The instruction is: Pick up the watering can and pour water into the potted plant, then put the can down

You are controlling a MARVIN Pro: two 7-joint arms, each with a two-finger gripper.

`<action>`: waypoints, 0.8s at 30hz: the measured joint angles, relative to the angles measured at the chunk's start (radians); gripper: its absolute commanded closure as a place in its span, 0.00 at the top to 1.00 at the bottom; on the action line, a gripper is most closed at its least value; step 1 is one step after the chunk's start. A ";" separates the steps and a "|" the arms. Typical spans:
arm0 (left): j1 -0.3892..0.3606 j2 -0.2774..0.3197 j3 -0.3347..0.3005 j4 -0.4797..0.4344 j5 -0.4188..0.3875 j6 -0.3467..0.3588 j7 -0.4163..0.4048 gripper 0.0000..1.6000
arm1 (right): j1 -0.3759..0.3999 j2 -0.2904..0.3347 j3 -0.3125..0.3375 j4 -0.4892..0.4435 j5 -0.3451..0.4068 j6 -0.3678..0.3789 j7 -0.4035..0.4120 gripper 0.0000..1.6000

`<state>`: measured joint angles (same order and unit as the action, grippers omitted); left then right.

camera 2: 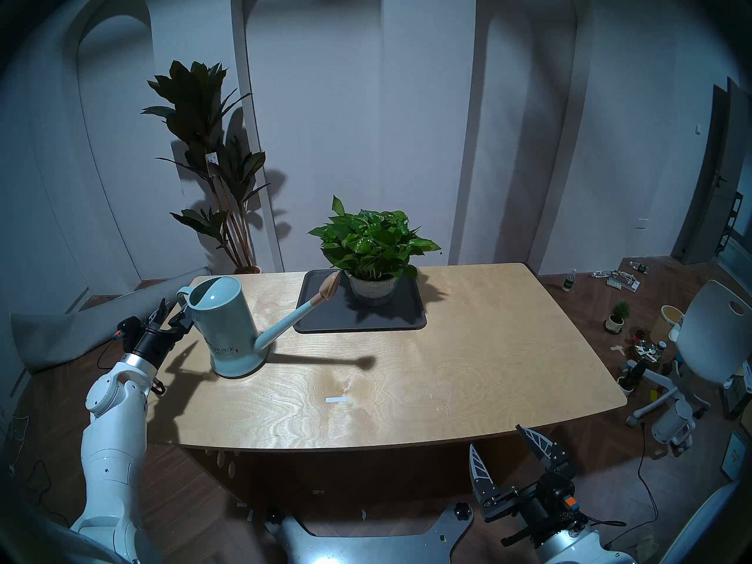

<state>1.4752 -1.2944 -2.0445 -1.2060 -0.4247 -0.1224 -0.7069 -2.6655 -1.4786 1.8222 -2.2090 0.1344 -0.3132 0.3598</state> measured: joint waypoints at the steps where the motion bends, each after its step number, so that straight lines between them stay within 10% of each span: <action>1: 0.002 0.001 0.000 0.003 0.010 -0.008 -0.001 1.00 | 0.000 0.000 0.000 0.000 0.000 0.000 0.000 1.00; 14: 0.129 0.025 -0.107 -0.045 0.095 -0.202 -0.106 1.00 | 0.000 0.000 0.000 0.001 0.000 0.000 0.000 1.00; 24: 0.252 -0.025 -0.257 -0.043 0.063 -0.130 -0.239 1.00 | 0.004 0.000 0.000 0.004 0.000 0.000 0.000 1.00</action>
<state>1.7273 -1.3191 -2.3014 -1.2486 -0.3617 -0.2525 -0.9456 -2.6614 -1.4786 1.8222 -2.2049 0.1345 -0.3132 0.3601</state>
